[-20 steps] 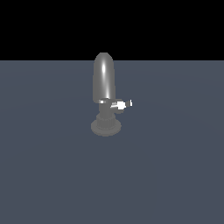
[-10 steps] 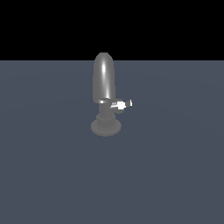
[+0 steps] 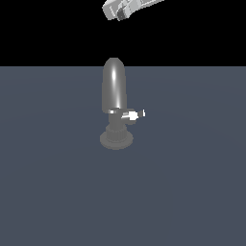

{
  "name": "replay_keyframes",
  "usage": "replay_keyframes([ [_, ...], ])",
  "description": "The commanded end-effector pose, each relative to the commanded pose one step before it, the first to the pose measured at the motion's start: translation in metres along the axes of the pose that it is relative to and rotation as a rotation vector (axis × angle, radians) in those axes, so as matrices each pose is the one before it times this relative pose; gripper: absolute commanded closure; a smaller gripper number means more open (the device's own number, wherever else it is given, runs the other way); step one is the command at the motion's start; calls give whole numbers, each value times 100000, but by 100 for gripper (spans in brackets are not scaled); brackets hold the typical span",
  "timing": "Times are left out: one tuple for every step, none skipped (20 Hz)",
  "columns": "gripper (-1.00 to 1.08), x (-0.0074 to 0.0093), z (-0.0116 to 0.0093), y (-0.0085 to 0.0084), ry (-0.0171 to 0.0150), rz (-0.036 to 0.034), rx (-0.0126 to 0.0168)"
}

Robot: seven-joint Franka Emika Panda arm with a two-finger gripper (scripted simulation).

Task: Turn on the faucet by rotating a designated handle.

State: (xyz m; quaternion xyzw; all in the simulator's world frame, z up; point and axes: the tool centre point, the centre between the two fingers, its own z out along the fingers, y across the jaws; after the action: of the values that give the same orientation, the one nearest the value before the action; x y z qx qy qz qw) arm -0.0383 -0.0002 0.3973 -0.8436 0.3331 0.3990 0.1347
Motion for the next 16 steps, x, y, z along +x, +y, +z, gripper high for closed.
replay_keyframes([
  [108,1504,-93,-481,-5344,4298,2032],
  [108,607,-42,-203,-2165,1746,845],
  [108,616,-43,-205,-2198,1772,859],
  [108,626,-44,-209,-2234,1801,875],
  [108,637,-46,-212,-2275,1833,892],
  [108,649,-47,-216,-2320,1869,912],
  [108,661,-49,-220,-2367,1907,932],
  [108,659,-49,-220,-2362,1902,932],
  [108,650,-50,-218,-2332,1878,922],
  [108,642,-50,-215,-2304,1856,913],
  [108,632,-50,-213,-2274,1832,903],
  [108,624,-50,-211,-2246,1810,894],
  [108,618,-50,-209,-2227,1796,889],
  [108,612,-50,-208,-2208,1782,884],
  [108,605,-50,-206,-2182,1763,876],
  [108,596,-50,-204,-2153,1740,866],
])
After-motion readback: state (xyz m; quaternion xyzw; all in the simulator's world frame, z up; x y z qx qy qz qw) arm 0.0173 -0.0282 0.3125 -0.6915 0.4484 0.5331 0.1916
